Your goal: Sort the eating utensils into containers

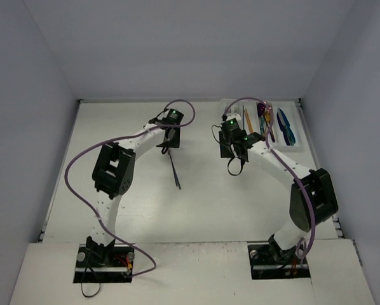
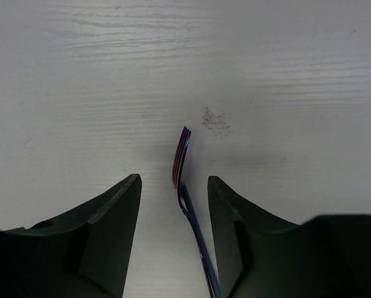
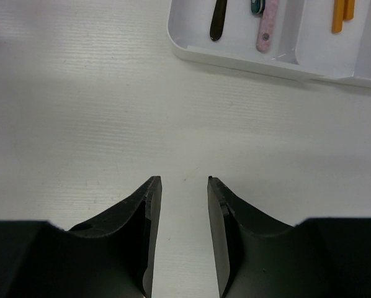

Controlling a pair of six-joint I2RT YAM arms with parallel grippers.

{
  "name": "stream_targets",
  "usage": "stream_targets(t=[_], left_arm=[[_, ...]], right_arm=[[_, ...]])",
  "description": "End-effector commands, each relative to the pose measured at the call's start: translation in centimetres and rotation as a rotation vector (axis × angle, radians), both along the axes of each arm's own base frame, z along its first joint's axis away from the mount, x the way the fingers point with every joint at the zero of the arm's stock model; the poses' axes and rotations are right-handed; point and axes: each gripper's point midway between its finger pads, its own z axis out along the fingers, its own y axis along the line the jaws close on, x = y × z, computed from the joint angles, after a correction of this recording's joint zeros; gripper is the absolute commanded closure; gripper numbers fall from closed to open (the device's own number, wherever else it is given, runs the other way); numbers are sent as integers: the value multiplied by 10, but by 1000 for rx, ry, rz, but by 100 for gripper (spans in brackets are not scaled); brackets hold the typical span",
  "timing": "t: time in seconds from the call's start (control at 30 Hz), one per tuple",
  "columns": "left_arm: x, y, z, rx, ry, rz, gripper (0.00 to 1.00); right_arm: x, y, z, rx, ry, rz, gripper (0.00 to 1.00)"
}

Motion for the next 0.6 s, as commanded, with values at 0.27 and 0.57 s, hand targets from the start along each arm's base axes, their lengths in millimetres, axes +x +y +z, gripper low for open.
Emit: stream_targets(t=[0.27, 0.57], left_arm=[[22, 5, 20, 97, -58, -44, 74], [23, 1, 7, 102, -28, -71, 98]], right_arm=[[-2, 5, 25, 79, -91, -14, 67], [-8, 3, 27, 85, -95, -14, 67]])
